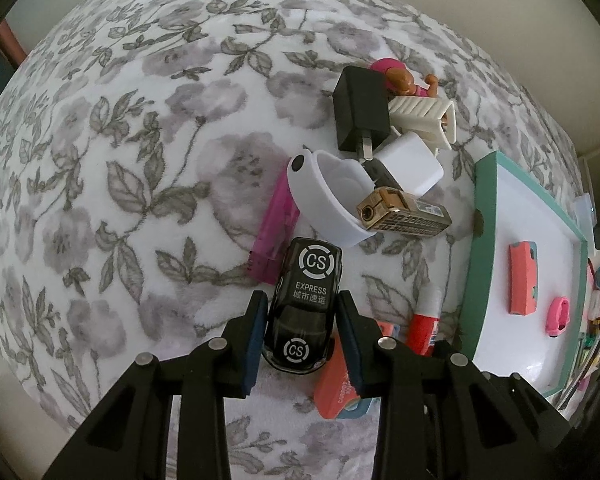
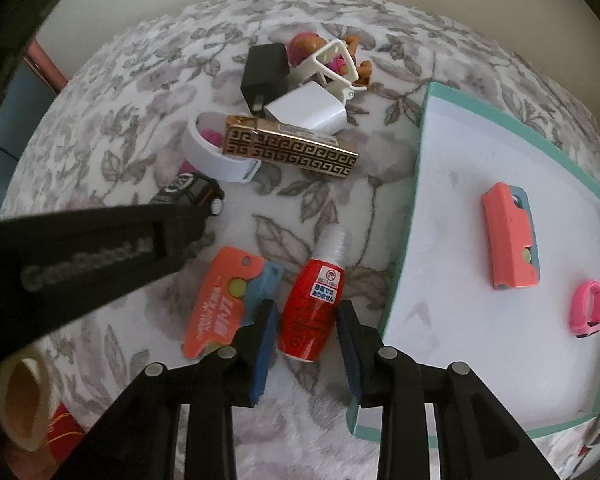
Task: Organize rigid objects
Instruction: 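Lift the car with the left tool while the right tool carries the bottle toward the tray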
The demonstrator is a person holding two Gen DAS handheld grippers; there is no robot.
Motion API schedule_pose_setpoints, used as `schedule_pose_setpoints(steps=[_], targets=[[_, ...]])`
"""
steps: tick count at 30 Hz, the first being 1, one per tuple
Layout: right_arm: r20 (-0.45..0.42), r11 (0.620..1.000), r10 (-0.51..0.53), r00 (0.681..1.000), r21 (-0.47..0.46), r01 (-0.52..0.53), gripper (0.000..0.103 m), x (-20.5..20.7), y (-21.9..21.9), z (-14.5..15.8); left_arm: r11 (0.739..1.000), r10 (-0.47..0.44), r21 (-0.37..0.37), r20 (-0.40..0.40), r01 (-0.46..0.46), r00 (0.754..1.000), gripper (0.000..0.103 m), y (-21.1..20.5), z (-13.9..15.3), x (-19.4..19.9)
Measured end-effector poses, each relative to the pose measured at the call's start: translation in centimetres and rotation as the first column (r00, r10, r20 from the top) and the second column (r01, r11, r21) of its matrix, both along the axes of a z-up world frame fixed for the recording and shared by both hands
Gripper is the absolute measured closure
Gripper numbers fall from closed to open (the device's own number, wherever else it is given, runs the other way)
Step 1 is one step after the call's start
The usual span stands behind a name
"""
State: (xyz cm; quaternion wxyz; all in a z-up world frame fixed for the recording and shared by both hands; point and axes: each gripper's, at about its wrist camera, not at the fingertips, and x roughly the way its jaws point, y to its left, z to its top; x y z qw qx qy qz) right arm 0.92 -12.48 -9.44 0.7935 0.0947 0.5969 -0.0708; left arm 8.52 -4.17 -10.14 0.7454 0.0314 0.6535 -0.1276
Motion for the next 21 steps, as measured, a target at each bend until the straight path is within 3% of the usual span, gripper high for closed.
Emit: schedule_pose_setpoints(steps=[11, 18, 21], targets=[[0.006, 1.000, -0.008, 1.000, -0.014, 0.008, 0.073, 0.8, 0.2, -1.2, 1.000, 0.018, -0.004, -0.068, -0.018, 0.998, 0.067, 0.4, -2.4, 0.9], [0.022, 1.000, -0.007, 1.000, -0.010, 0.007, 0.073, 0.3, 0.0, -1.1, 1.000, 0.011, 0.018, -0.042, -0.011, 0.999, 0.067, -0.3, -2.2, 1.1], [0.018, 1.000, -0.009, 1.000, 0.010, 0.009, 0.074, 0.0, -0.2, -0.7, 0.999, 0.036, -0.010, -0.058, -0.036, 0.998, 0.067, -0.7, -1.5, 0.9]])
